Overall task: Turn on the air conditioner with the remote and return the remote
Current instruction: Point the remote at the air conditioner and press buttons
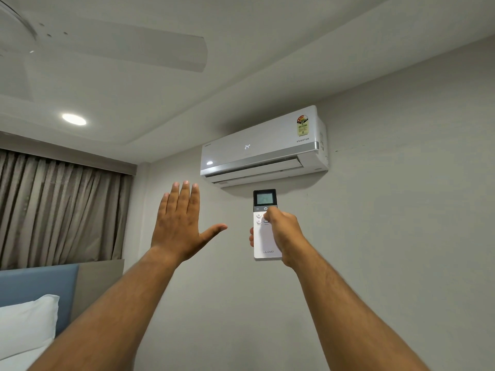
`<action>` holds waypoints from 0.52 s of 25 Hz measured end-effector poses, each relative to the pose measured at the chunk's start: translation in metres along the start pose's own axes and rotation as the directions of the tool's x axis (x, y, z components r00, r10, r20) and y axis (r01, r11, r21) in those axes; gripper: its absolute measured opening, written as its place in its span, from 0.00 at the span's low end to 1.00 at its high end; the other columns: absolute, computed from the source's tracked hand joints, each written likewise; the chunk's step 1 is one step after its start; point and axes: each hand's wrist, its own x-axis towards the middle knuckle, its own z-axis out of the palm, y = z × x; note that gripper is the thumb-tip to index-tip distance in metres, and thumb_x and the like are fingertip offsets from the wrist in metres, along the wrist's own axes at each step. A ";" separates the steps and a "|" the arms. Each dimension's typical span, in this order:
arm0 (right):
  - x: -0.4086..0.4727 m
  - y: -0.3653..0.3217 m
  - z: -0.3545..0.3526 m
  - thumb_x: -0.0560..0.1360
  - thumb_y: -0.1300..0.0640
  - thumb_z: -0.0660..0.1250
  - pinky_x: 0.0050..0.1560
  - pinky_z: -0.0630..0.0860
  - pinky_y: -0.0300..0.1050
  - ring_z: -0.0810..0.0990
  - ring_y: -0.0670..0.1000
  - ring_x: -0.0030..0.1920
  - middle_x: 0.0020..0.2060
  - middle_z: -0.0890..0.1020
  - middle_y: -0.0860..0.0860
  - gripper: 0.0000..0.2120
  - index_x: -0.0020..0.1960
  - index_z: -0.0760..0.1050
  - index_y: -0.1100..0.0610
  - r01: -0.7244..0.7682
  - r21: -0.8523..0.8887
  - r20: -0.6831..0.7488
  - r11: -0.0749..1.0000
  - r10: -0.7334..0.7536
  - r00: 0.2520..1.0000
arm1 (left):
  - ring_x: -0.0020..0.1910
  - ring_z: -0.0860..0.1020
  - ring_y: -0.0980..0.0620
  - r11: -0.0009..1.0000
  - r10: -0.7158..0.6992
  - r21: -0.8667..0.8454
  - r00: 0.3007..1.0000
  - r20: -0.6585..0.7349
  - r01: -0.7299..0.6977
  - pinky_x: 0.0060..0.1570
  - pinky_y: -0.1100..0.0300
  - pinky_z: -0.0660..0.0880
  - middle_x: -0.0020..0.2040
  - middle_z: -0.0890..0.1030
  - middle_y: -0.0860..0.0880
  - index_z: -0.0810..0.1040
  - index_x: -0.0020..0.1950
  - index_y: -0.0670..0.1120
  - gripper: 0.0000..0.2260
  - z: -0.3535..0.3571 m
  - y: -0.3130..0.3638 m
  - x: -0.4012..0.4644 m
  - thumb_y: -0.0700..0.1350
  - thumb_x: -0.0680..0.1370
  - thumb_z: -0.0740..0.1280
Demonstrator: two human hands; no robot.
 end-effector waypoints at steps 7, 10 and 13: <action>-0.001 -0.003 0.002 0.73 0.56 0.60 0.33 0.83 0.49 0.84 0.58 0.29 0.34 0.85 0.60 0.13 0.53 0.75 0.62 0.004 -0.010 0.000 1.000 -0.004 1.000 | 0.77 0.41 0.43 1.000 -0.003 -0.008 1.000 0.004 0.003 0.75 0.47 0.42 0.79 0.45 0.40 0.37 0.75 0.42 0.49 0.000 0.000 -0.001 0.77 0.68 0.40; -0.003 -0.005 0.001 0.73 0.57 0.60 0.32 0.83 0.49 0.84 0.57 0.28 0.32 0.85 0.59 0.12 0.52 0.75 0.61 0.018 0.007 -0.003 1.000 -0.018 1.000 | 0.77 0.41 0.43 1.000 0.001 -0.011 1.000 0.001 -0.001 0.75 0.47 0.42 0.79 0.45 0.40 0.37 0.75 0.42 0.49 -0.002 -0.001 -0.001 0.77 0.68 0.41; -0.006 -0.005 0.001 0.73 0.58 0.59 0.30 0.82 0.49 0.83 0.57 0.27 0.30 0.84 0.58 0.12 0.51 0.75 0.62 0.039 0.026 0.007 0.999 -0.039 0.999 | 0.77 0.41 0.43 1.000 0.000 -0.005 1.000 0.001 0.000 0.75 0.47 0.42 0.79 0.45 0.40 0.37 0.75 0.42 0.50 -0.004 -0.001 -0.001 0.77 0.68 0.41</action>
